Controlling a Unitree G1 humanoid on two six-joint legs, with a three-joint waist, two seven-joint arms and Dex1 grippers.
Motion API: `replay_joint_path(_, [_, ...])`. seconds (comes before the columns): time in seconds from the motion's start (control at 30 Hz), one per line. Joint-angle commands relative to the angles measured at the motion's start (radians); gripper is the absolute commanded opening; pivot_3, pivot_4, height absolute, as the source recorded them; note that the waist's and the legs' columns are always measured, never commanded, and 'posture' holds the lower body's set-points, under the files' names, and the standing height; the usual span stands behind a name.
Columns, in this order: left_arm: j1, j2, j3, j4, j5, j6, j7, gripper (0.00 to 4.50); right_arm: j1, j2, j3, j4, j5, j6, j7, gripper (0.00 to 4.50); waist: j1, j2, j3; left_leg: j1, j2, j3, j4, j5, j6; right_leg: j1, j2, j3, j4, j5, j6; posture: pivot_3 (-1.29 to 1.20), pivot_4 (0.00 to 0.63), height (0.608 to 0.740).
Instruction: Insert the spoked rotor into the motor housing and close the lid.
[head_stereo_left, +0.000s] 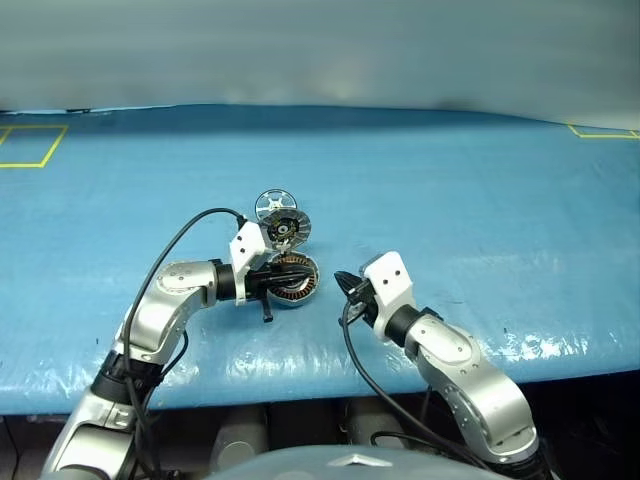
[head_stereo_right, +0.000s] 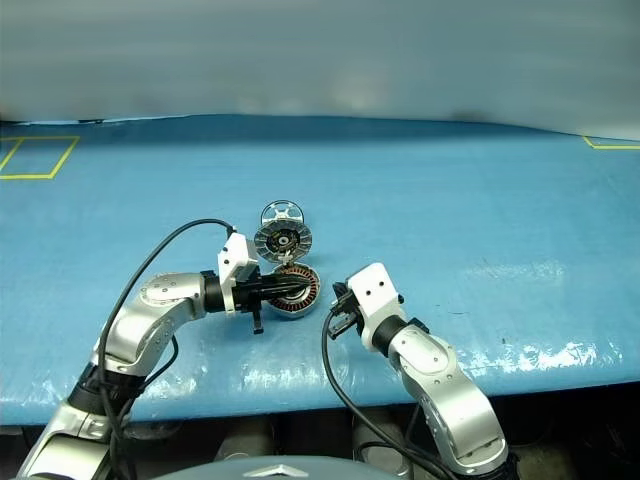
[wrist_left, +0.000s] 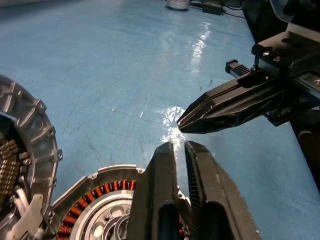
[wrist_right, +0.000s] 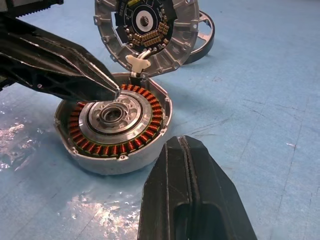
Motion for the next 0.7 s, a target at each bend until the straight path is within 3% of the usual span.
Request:
replay_joint_path(0.03, [0.06, -0.002, 0.076, -0.08, -0.011, -0.041, 0.064, 0.01, -0.063, 0.043, 0.01, -0.016, -0.017, 0.11, -0.059, 0.0, 0.003, 0.0, 0.0, 0.0, 0.0, 0.0, 0.0, 0.0, 0.0, 0.0, 0.0, 0.0, 0.0, 0.0, 0.0, 0.0, 0.15, 0.74])
replay_joint_path(0.3, [0.27, -0.056, 0.136, -0.12, 0.091, -0.292, 0.205, 0.01, -0.239, 0.085, 0.094, -0.016, 0.009, 0.282, -0.04, 0.0, 0.005, 0.0, 0.0, -0.001, 0.0, 0.0, 0.0, 0.0, 0.0, 0.0, -0.001, 0.0, -0.001, 0.0, 0.0, 0.0, 0.15, 0.74])
replay_joint_path(0.7, [0.412, -0.065, 0.126, -0.107, 0.121, -0.361, 0.254, 0.01, -0.384, 0.135, 0.212, 0.138, 0.015, 0.367, -0.033, 0.0, 0.001, 0.0, 0.0, -0.001, 0.0, 0.0, 0.0, 0.0, 0.0, 0.0, 0.0, -0.001, 0.0, 0.0, -0.002, 0.0, 0.15, 0.74])
